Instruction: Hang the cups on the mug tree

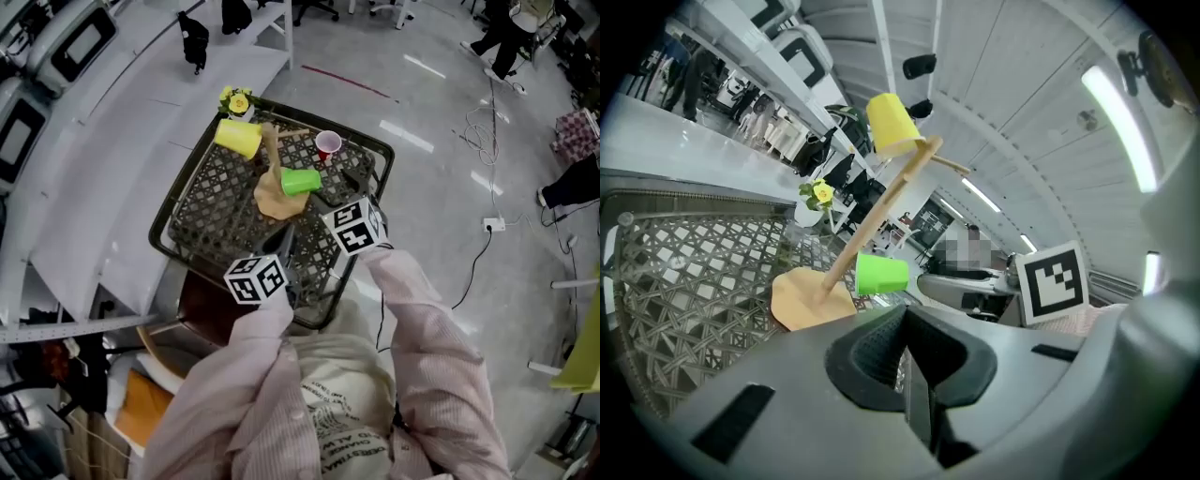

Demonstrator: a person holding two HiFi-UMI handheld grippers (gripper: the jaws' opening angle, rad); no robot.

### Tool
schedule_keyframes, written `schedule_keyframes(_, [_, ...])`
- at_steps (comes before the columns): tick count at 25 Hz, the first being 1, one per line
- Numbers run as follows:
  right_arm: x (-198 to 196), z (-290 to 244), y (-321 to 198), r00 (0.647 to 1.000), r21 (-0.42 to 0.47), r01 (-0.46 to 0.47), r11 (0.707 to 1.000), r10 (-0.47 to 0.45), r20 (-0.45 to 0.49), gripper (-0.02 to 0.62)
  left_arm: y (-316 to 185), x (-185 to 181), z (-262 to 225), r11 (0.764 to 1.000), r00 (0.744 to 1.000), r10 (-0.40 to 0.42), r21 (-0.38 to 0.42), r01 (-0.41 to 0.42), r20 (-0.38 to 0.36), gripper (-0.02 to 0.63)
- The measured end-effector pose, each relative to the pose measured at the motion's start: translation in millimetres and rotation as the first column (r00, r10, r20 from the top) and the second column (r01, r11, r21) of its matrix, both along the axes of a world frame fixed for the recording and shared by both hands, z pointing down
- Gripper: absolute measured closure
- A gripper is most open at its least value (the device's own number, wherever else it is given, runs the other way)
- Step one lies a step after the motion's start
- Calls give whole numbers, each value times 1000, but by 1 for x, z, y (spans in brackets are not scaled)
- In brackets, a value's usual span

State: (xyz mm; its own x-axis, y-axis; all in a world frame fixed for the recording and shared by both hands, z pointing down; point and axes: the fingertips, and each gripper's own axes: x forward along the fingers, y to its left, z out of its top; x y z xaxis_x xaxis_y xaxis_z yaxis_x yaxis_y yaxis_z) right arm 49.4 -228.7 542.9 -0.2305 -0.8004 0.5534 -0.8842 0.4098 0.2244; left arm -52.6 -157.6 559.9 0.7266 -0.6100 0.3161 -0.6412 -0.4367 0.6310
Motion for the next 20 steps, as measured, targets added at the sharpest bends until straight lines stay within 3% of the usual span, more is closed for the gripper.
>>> schedule_keyframes(6, [19, -1, -1, 983, -11, -86, 996, 86, 165, 290, 5, 9, 4, 1000, 1000, 13, -6, -13, 16, 607])
schedule_keyframes(11, [38, 10, -3, 937, -72, -150, 986, 165, 309, 290, 4, 18, 5, 1000, 1000, -1, -16, 1, 30, 607])
schedule_keyframes(20, [72, 34, -20, 912, -109, -102, 989, 137, 386, 290, 3, 53, 14, 996, 995, -82, -39, 84, 57, 607])
